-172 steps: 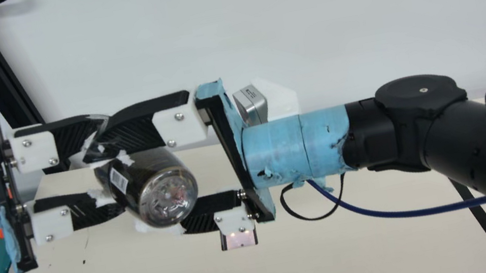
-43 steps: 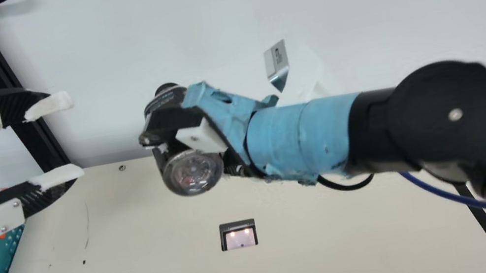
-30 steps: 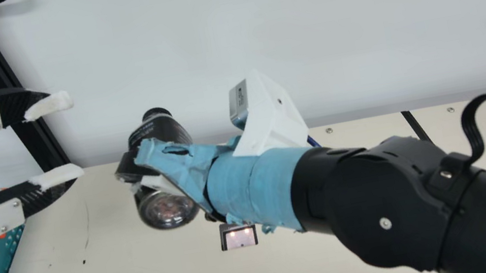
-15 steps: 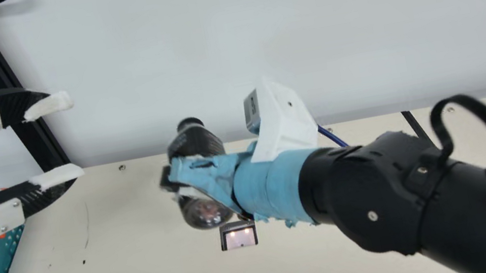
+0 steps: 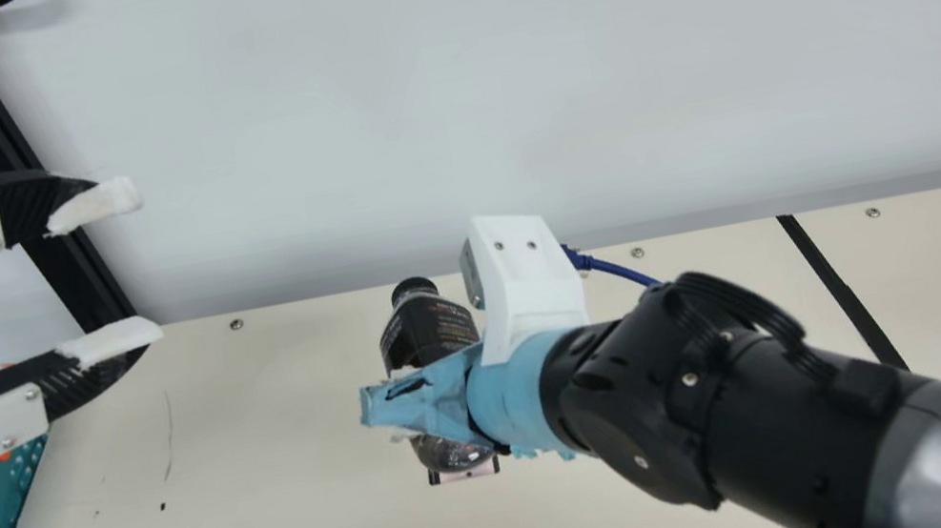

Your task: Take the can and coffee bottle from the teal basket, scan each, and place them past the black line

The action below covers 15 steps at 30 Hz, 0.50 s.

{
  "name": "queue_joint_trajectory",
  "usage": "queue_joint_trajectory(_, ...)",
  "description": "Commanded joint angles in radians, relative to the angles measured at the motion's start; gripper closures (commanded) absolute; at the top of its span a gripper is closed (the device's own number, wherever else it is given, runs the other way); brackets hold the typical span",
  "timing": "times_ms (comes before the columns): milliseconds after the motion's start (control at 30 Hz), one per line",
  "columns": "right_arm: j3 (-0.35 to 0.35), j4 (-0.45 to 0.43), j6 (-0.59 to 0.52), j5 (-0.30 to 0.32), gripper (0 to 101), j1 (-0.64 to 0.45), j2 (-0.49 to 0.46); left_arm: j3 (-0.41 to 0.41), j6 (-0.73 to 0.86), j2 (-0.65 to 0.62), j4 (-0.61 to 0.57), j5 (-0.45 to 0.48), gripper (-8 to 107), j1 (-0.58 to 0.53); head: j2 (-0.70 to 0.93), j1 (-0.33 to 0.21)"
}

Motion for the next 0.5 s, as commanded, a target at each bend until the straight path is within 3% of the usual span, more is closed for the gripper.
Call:
queue_joint_trajectory(0, -0.012, -0.004, -0.013, 0.015, 101, -0.005, 0.022, 0.000, 0.000, 0.000, 0.000, 0.000, 9, 0.000, 0.002, -0.027)
queue_joint_trajectory(467, -0.100, -0.012, -0.080, 0.045, 101, -0.048, 0.143, 0.000, 0.000, 0.000, 0.000, 0.000, 9, 0.000, 0.002, -0.027)
